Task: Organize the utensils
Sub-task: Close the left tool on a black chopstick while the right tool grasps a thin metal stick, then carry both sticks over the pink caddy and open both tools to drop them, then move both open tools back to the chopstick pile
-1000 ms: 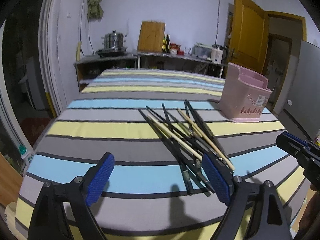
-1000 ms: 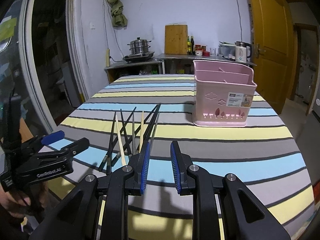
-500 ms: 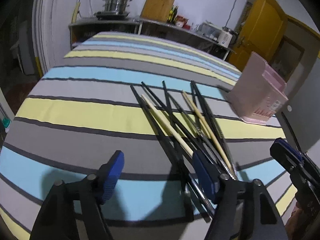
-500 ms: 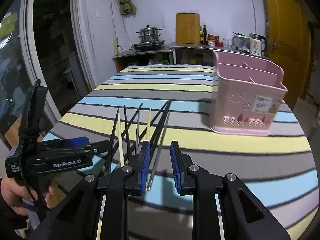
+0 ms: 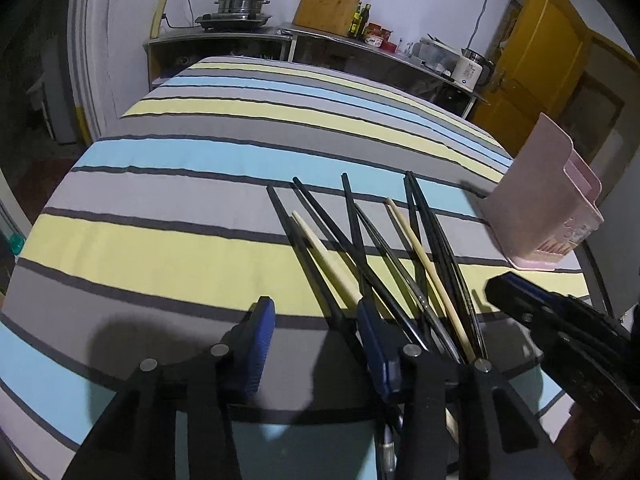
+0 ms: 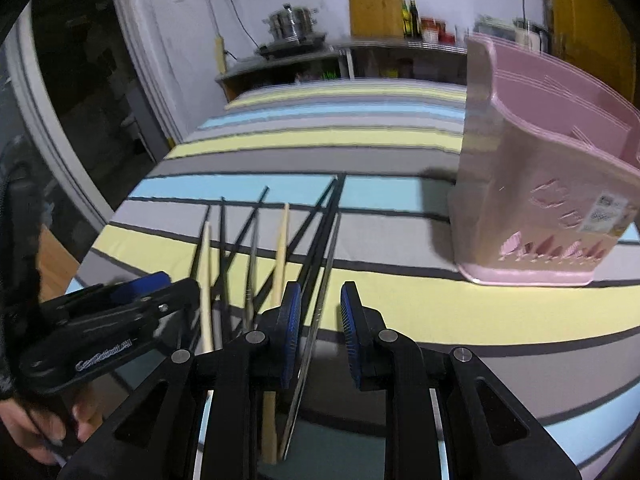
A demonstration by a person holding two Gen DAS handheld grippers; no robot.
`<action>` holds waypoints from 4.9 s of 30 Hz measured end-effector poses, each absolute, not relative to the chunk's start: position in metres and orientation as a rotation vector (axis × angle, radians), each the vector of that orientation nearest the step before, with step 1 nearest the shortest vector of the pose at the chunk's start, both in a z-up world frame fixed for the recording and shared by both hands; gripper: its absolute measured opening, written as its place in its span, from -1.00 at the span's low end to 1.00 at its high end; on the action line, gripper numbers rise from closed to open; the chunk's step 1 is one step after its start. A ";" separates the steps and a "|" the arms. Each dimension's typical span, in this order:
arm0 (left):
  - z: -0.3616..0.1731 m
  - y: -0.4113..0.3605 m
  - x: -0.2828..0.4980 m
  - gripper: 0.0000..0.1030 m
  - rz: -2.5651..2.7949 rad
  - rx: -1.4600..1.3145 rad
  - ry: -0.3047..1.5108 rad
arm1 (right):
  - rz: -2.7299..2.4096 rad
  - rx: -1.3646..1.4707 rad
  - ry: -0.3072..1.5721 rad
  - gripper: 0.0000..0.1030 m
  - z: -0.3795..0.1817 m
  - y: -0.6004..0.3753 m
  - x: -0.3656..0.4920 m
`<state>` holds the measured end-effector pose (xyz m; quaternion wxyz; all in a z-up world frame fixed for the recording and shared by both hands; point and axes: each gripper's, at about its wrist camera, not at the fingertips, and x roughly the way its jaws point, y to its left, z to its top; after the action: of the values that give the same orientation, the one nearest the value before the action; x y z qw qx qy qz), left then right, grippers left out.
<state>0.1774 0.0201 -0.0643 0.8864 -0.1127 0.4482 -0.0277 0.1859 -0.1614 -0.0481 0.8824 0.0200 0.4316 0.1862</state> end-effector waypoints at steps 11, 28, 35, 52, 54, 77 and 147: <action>-0.064 0.018 0.198 -0.42 -0.007 -0.182 0.956 | 0.365 0.026 0.985 -0.65 -0.067 -0.152 0.220; -0.061 0.021 0.219 -0.90 0.023 -0.107 1.023 | 0.332 0.004 1.090 -0.87 -0.062 -0.143 0.258; -0.038 0.031 0.210 -0.90 -0.024 -0.171 0.975 | 0.364 0.045 1.038 -0.89 -0.043 -0.152 0.245; 0.086 0.040 0.158 -0.91 -0.166 -0.200 0.756 | 0.400 0.092 0.839 -0.89 0.050 -0.167 0.200; 0.094 0.038 0.154 -0.91 -0.181 -0.204 0.746 | 0.396 0.102 0.821 -0.89 0.057 -0.171 0.196; 0.128 -0.096 0.208 -0.90 -0.468 -0.195 0.754 | 0.257 0.253 0.720 -0.89 0.095 -0.278 0.178; 0.033 0.005 0.148 -0.55 -0.267 -0.286 0.727 | 0.311 0.281 0.723 -0.66 0.047 -0.271 0.148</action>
<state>0.1476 0.0049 0.0329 0.9161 -0.1389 0.3532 -0.1296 0.1477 -0.2712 0.0473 0.9139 0.1365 0.3511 0.1512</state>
